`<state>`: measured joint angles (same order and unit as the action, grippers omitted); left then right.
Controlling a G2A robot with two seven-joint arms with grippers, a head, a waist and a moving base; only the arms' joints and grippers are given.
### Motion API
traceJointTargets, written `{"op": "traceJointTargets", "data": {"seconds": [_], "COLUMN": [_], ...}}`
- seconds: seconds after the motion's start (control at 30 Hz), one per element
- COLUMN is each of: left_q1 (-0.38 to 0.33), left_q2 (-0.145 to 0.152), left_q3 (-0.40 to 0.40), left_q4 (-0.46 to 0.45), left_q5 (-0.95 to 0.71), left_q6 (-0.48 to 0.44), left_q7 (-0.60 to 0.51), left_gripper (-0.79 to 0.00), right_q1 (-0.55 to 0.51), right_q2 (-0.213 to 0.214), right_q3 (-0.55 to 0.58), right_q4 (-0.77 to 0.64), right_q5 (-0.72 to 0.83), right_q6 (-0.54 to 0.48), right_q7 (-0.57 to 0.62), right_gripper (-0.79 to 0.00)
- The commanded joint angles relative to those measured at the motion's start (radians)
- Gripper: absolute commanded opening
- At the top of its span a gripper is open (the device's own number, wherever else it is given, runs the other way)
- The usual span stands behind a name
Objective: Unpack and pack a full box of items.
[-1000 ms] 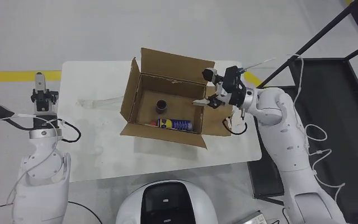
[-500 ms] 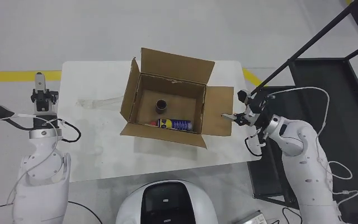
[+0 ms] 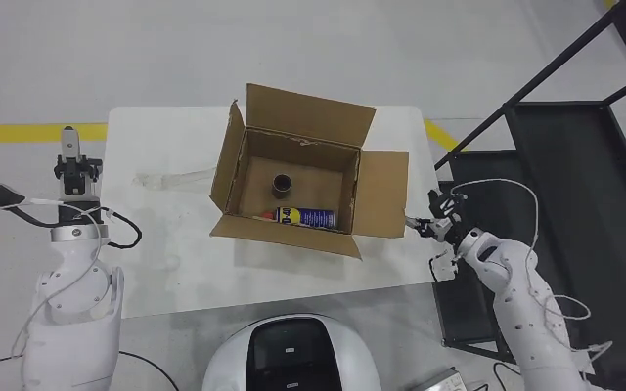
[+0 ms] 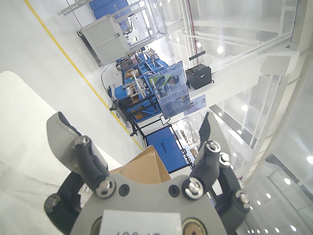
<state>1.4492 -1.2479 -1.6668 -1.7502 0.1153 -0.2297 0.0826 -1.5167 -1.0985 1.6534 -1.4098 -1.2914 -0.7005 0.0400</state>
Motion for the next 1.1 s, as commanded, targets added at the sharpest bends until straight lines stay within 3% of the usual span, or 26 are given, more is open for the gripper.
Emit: {"op": "traceJointTargets", "data": {"seconds": [0.0,0.4,1.07], "left_q1": [0.0,0.0,0.0], "left_q2": [0.0,0.0,0.0], "left_q3": [0.0,0.0,0.0], "left_q4": [0.0,0.0,0.0], "left_q5": [0.0,0.0,0.0], "left_q6": [0.0,0.0,0.0], "left_q7": [0.0,0.0,0.0], "left_gripper": [0.0,0.0,0.0], "right_q1": [0.024,0.147,0.259], "right_q2": [-0.004,-0.025,-0.045], "right_q3": [-0.044,-0.161,-0.269], "right_q4": [0.049,0.315,0.461], "right_q5": [-0.042,-0.1,-0.153], "right_q6": [0.034,0.167,0.258], "right_q7": [-0.012,-0.137,-0.136], "right_gripper": [-0.003,0.0,-0.031]}}
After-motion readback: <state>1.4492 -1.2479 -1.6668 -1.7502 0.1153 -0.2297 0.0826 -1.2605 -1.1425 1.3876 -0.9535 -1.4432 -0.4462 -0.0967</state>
